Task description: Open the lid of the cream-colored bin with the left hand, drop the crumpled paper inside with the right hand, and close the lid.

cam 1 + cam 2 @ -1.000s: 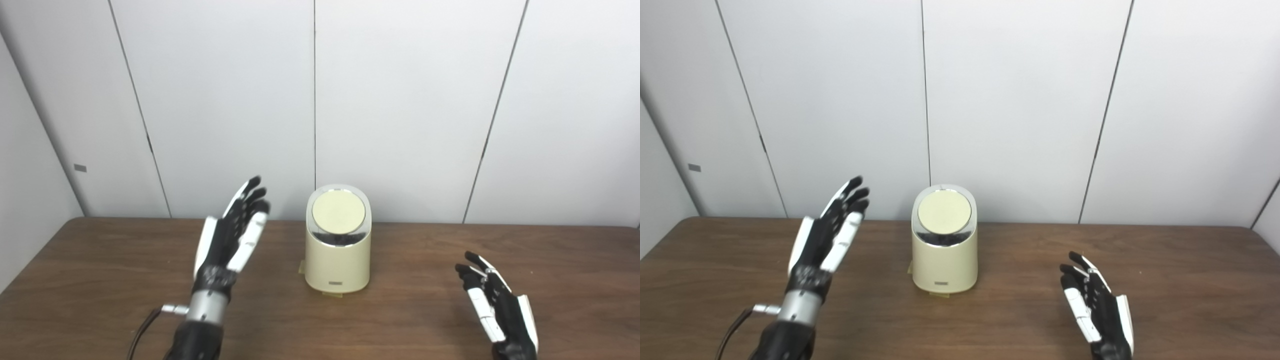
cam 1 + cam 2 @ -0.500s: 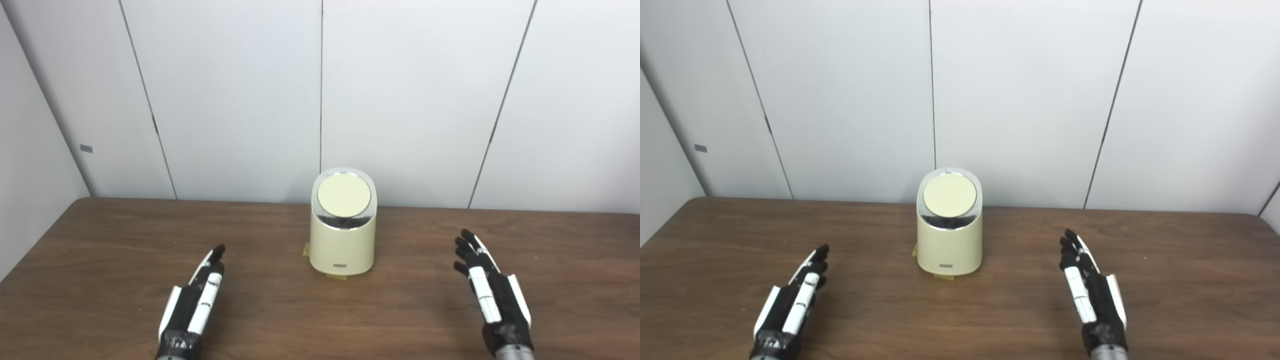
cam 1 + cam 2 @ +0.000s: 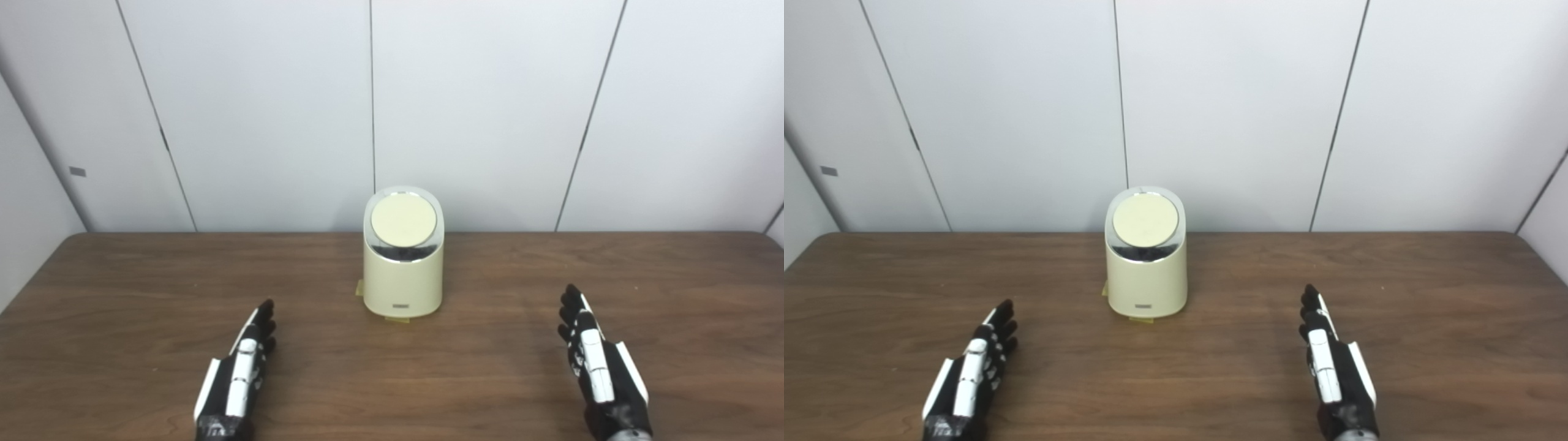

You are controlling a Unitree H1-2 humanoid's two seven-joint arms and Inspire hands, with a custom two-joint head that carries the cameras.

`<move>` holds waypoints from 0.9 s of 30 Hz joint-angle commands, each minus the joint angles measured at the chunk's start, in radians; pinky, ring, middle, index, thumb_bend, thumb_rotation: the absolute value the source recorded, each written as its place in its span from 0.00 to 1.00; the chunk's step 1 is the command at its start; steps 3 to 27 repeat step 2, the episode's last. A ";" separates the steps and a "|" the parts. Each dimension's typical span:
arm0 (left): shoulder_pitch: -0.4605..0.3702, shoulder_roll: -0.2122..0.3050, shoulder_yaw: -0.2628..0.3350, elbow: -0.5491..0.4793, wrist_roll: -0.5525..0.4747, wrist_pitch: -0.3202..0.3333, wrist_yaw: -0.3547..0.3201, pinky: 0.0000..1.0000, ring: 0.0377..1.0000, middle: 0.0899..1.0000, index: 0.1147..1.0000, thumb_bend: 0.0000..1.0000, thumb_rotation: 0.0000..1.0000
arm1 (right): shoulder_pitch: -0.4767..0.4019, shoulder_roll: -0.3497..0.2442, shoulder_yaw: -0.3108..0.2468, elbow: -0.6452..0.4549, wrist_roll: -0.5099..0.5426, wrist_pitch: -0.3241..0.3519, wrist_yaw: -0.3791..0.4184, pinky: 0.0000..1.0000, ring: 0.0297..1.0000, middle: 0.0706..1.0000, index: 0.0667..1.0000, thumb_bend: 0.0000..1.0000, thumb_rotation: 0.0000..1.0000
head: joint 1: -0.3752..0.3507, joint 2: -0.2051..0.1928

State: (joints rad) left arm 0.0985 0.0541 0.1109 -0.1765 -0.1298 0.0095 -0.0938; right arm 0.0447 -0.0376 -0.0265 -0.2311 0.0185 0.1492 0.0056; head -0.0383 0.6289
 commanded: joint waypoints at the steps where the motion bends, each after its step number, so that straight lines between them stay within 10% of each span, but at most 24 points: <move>1: 0.037 -0.007 0.001 -0.010 -0.019 -0.055 0.000 1.00 1.00 1.00 1.00 0.47 0.98 | -0.019 -0.002 -0.012 -0.014 0.003 -0.072 -0.007 1.00 1.00 1.00 1.00 0.52 1.00 | 0.005 0.002; 27: 0.037 -0.007 0.003 -0.009 -0.022 -0.058 0.001 1.00 1.00 1.00 1.00 0.47 0.98 | -0.019 -0.002 -0.013 -0.010 -0.002 -0.079 -0.009 1.00 1.00 1.00 1.00 0.53 1.00 | 0.005 0.002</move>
